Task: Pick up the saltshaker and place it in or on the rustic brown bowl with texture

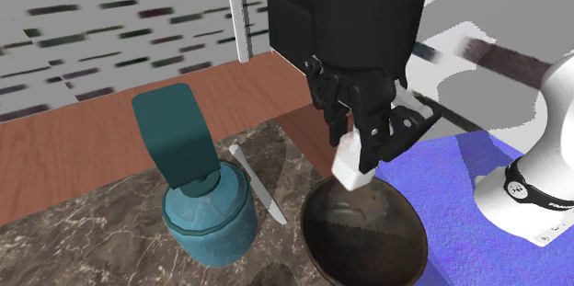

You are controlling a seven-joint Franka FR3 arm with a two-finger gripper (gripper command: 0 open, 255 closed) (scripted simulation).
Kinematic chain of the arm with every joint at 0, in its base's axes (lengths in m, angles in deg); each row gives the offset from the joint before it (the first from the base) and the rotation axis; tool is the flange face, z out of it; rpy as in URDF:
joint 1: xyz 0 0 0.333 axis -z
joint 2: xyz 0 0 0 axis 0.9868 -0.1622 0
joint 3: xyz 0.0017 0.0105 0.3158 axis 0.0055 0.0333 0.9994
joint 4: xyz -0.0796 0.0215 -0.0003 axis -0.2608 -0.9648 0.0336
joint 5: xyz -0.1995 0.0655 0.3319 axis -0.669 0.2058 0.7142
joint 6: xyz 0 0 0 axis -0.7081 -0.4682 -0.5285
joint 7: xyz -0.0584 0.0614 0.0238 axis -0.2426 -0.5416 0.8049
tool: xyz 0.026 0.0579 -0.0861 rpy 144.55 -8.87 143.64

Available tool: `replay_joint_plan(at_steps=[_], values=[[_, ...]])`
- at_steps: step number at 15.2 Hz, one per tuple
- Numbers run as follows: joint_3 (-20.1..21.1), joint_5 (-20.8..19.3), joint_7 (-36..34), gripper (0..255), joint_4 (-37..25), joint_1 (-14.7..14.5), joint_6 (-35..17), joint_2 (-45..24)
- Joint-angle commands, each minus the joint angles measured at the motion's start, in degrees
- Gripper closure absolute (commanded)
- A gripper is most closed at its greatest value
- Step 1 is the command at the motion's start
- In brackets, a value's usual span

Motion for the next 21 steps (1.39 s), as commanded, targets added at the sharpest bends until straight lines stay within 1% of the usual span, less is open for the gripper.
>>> replay_joint_plan(at_steps=[1, 2, 18, 21], values=[[1.4, 0.2, -2.6, 255, 2.3, -1.1, -0.4, 2.1], [2.1, 0.3, -3.8, 255, 3.1, -1.7, -0.5, 2.9], [2.1, 0.8, -2.8, 255, 13.0, -1.6, -12.6, 0.6], [2.1, 0.8, -2.8, 255, 13.0, -1.6, -12.6, 0.6]])
